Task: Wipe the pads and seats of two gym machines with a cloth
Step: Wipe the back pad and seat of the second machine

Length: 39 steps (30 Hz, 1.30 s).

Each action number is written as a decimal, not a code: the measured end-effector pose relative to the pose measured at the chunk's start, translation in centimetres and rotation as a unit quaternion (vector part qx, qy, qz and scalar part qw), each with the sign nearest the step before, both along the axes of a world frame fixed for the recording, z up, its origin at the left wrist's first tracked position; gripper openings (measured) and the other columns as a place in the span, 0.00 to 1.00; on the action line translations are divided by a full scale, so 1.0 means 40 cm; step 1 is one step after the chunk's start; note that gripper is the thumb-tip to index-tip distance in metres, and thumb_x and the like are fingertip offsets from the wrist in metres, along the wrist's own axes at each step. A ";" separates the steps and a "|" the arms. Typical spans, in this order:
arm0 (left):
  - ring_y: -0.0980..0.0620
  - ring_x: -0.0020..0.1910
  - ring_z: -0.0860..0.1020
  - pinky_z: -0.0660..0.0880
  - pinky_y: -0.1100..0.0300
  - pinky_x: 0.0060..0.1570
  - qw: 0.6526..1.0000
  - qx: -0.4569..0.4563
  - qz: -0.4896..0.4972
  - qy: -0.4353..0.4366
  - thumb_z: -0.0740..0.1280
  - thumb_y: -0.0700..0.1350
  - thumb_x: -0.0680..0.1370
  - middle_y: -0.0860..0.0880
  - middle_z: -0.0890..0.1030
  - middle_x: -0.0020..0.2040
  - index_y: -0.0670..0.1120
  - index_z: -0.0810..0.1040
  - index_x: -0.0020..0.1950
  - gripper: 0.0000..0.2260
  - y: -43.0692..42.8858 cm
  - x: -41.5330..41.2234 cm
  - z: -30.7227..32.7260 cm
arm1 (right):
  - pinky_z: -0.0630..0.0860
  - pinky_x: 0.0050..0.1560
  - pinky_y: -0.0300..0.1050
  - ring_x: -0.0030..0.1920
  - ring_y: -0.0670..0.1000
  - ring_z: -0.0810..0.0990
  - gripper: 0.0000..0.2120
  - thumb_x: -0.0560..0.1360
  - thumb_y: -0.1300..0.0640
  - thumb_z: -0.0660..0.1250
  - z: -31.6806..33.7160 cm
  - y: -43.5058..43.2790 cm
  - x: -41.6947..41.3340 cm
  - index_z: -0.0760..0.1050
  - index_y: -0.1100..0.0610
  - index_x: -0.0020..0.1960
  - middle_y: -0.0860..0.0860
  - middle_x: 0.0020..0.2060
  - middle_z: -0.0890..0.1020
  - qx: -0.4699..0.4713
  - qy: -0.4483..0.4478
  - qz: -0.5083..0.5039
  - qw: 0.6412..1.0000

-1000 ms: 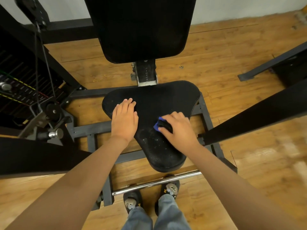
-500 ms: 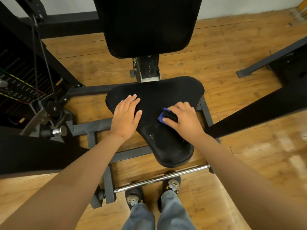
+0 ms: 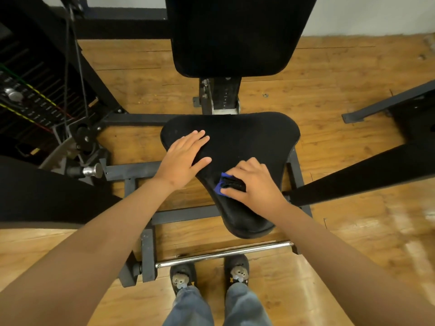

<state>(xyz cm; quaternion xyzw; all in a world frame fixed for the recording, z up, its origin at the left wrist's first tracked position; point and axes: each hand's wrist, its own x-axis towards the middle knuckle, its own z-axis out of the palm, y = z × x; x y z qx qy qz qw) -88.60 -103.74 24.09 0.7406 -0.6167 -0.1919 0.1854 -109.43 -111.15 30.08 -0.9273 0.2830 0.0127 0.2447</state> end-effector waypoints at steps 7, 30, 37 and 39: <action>0.52 0.77 0.52 0.47 0.54 0.76 1.000 0.000 0.002 0.018 0.58 0.53 0.81 0.49 0.58 0.78 0.47 0.60 0.77 0.26 -0.001 -0.003 0.008 | 0.65 0.54 0.50 0.53 0.50 0.68 0.16 0.74 0.45 0.68 -0.008 -0.034 0.095 0.77 0.52 0.59 0.49 0.48 0.76 0.032 -0.014 0.031 0.999; 0.53 0.78 0.47 0.46 0.53 0.76 0.995 0.081 0.054 0.031 0.61 0.56 0.80 0.51 0.53 0.79 0.49 0.57 0.78 0.29 0.013 -0.041 0.058 | 0.60 0.47 0.46 0.50 0.48 0.68 0.19 0.70 0.38 0.67 -0.002 -0.022 -0.098 0.81 0.50 0.53 0.47 0.44 0.77 0.043 -0.051 0.000 0.998; 0.55 0.78 0.45 0.42 0.55 0.76 0.997 0.052 0.039 0.028 0.59 0.56 0.81 0.51 0.53 0.79 0.48 0.57 0.78 0.28 0.053 -0.146 0.067 | 0.63 0.46 0.46 0.49 0.51 0.70 0.23 0.69 0.35 0.60 -0.021 0.067 -0.083 0.81 0.51 0.48 0.48 0.41 0.77 0.009 -0.093 -0.133 0.987; 0.56 0.78 0.44 0.41 0.55 0.76 0.997 0.047 0.037 0.038 0.58 0.55 0.81 0.51 0.52 0.79 0.48 0.57 0.78 0.27 0.057 -0.170 0.064 | 0.63 0.45 0.45 0.48 0.50 0.69 0.22 0.69 0.35 0.61 -0.015 0.110 -0.107 0.81 0.51 0.47 0.47 0.41 0.77 0.009 -0.102 -0.114 0.988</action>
